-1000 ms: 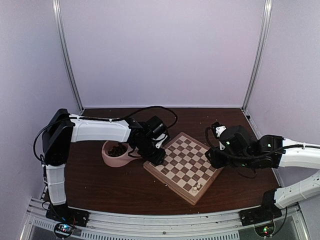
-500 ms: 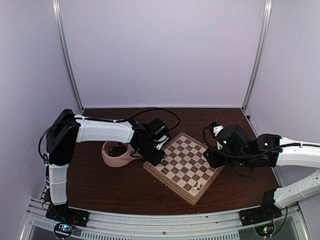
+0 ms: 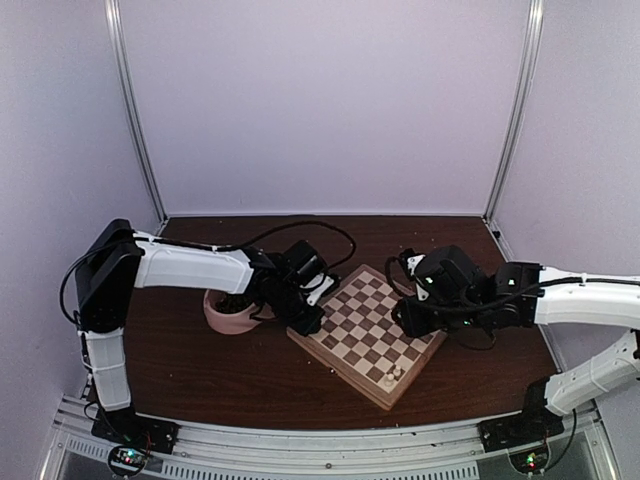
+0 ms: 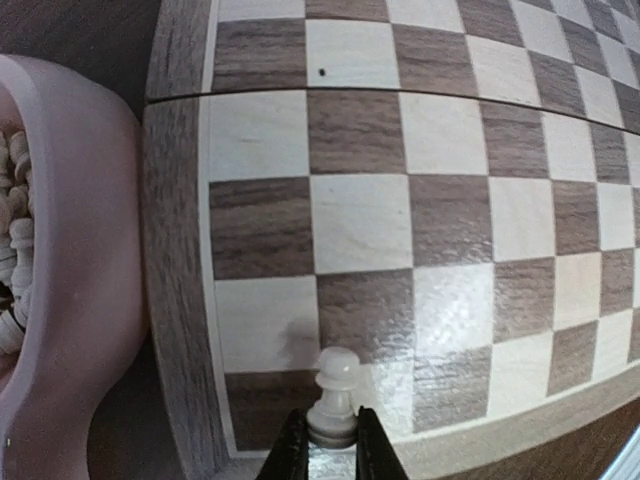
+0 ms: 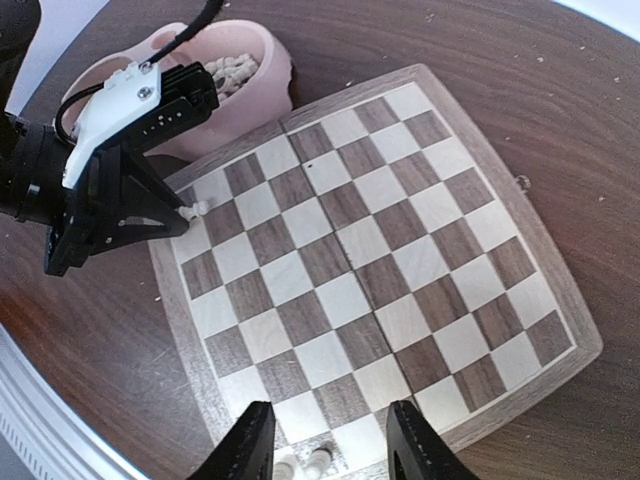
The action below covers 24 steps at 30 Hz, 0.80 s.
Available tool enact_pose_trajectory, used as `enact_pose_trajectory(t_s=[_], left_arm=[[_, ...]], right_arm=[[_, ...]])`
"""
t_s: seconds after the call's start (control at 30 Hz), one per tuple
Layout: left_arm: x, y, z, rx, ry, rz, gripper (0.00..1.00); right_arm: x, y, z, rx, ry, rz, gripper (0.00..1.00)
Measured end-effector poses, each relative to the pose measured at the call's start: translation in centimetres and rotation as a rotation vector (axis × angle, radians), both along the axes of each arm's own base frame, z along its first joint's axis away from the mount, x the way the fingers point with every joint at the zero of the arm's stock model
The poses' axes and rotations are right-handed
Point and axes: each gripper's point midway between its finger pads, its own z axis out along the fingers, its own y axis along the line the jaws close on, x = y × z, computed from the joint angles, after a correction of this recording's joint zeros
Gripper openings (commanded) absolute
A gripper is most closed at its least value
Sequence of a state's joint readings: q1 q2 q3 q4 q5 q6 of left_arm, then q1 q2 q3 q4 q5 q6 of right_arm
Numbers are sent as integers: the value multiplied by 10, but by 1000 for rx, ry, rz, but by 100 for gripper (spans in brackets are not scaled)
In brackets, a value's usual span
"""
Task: Set up the chess pieces on the board
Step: Pick up the pawn from the chessboard, then pass from the left arm to the right
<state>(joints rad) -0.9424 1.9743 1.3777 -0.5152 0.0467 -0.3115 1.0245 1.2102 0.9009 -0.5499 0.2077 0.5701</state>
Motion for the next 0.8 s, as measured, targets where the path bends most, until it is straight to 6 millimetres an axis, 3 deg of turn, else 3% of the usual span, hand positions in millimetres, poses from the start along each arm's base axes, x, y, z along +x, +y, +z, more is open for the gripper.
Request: enact_pose_trajectory(t_s=[0.1,0.27,0.53,0.8], left_arm=[[-11,1,12,-72,-5,-27,12],[-31,-3,45,-245,-39,-91,11],[-46,-26,82,-440,-66,-195,11],[-63,-40,101,-552,-74,-297,12]], right_arm=[[-4,19,3,50,52,52,42],[-13,52,26,221,113,143,43],[-13,72,51,463,233,205,46],[-19,84,45,511,322,237,42]])
